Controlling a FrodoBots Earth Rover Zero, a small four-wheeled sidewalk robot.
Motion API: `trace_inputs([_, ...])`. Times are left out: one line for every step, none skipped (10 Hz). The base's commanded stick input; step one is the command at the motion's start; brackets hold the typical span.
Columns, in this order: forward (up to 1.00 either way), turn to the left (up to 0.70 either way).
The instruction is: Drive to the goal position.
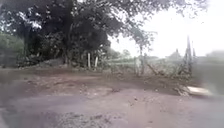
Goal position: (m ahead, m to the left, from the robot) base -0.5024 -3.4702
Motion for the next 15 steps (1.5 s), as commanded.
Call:
trace_inputs([0.00, -0.50])
trace_inputs([0.00, -0.50])
trace_inputs([0.00, -0.50])
trace_inputs([0.00, -0.50])
trace_inputs([0.00, -0.50])
trace_inputs([0.00, -0.50])
trace_inputs([0.00, -0.50])
trace_inputs([0.00, -0.50])
trace_inputs([0.00, -0.50])
trace_inputs([0.00, -0.50])
trace_inputs([0.00, -0.50])
trace_inputs([0.00, -0.50])
trace_inputs([0.00, -0.50])
trace_inputs([0.00, -0.50])
trace_inputs([0.00, -0.50])
